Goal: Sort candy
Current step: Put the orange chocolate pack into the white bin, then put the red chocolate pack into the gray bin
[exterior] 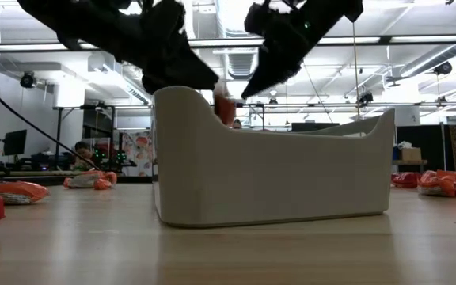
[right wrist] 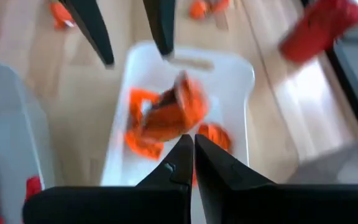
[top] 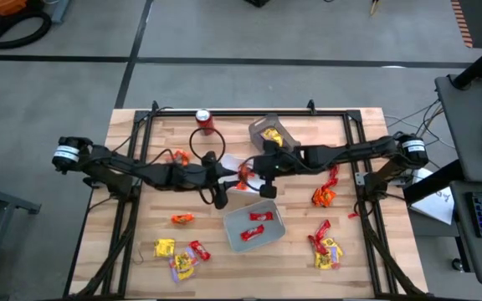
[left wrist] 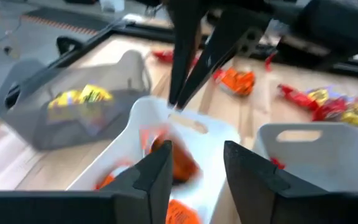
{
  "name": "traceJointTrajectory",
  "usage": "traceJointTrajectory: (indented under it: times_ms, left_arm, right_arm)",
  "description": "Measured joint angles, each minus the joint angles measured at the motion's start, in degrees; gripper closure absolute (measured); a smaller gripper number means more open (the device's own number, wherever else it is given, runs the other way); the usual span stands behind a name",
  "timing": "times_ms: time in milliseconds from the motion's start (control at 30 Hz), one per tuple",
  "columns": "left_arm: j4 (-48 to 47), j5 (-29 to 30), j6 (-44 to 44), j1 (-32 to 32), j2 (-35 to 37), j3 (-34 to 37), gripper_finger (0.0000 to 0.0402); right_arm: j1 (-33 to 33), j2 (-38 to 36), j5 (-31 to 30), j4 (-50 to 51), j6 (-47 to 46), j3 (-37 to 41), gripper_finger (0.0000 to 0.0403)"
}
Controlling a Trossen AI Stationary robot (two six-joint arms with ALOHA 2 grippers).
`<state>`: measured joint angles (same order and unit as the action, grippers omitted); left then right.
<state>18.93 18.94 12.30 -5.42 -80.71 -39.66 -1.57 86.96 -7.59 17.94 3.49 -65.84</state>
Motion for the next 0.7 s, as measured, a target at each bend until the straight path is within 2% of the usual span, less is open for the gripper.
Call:
traceJointTrajectory:
  times_ms: [200,333,533,700]
  left_arm:
    - [-6.6,0.0,0.7,0.8,0.5,0.0,0.0263]
    - [-14.5,0.0,2.4,1.0,3.3,0.0,0.0262]
    - [-31.6,0.0,12.9,2.4,9.1,0.0,0.0262]
    - [-44.9,-0.1,21.2,2.7,10.8,0.0,0.0262]
  right_arm:
    - [-1.3,0.1,-0.2,5.3,-4.0,0.1,0.0394]
    - [-1.2,0.1,0.1,5.8,-4.0,0.0,0.0394]
    - [-1.1,0.1,0.1,5.8,-4.3,0.0,0.0394]
    - [-0.9,0.1,0.1,5.9,-4.9,0.0,0.0394]
